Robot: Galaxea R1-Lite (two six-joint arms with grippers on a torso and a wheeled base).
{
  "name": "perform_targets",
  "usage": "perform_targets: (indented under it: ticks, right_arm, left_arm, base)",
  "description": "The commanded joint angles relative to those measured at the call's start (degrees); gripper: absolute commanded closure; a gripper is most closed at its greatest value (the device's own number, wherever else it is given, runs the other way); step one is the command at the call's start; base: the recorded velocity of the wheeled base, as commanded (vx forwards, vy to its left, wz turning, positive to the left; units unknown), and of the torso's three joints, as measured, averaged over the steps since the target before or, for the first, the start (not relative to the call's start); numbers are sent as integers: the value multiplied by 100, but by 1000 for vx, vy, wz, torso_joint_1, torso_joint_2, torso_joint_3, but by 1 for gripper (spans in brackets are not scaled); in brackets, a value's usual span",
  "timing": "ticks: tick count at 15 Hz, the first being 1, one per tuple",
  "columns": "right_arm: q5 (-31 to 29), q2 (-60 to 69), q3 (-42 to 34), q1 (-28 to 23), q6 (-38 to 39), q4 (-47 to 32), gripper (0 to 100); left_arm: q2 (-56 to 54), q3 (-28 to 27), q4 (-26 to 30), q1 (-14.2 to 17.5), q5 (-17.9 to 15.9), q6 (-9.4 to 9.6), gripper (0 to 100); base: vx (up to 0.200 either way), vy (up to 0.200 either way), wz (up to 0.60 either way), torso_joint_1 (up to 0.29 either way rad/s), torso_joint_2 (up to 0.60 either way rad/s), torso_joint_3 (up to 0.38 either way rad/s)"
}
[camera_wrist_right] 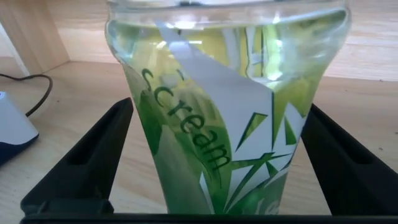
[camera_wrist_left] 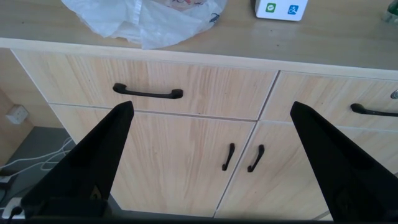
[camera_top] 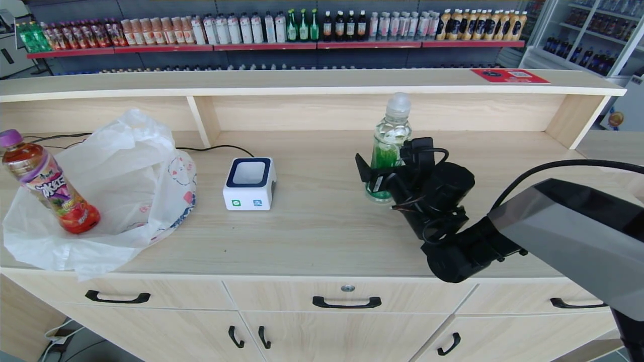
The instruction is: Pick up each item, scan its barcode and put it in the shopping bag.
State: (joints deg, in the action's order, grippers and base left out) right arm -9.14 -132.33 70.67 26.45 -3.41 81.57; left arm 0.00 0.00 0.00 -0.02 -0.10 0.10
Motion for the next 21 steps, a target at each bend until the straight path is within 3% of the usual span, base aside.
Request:
perform_targets:
  ticks: [1, 2, 16, 21]
  right_arm:
    - [0, -3, 17, -9, -1, 8, 0]
    - [-9, 5, 52, -17, -10, 8, 100]
    - [-26, 621, 26, -149, -81, 26, 100]
    - [-35, 1420, -686, -123, -353, 17, 100]
  left_arm:
    - [0, 0, 0, 2, 1, -1, 0]
    - [0, 0, 0, 2, 1, -1, 0]
    - [0, 0, -9, 2, 1, -1, 0]
    - [0, 0, 0, 2, 1, -1, 0]
  base:
    - [0, 0, 0, 0, 0, 0]
    - [0, 0, 0, 0, 0, 0]
    - [0, 0, 0, 0, 0, 0]
    - [0, 0, 0, 0, 0, 0]
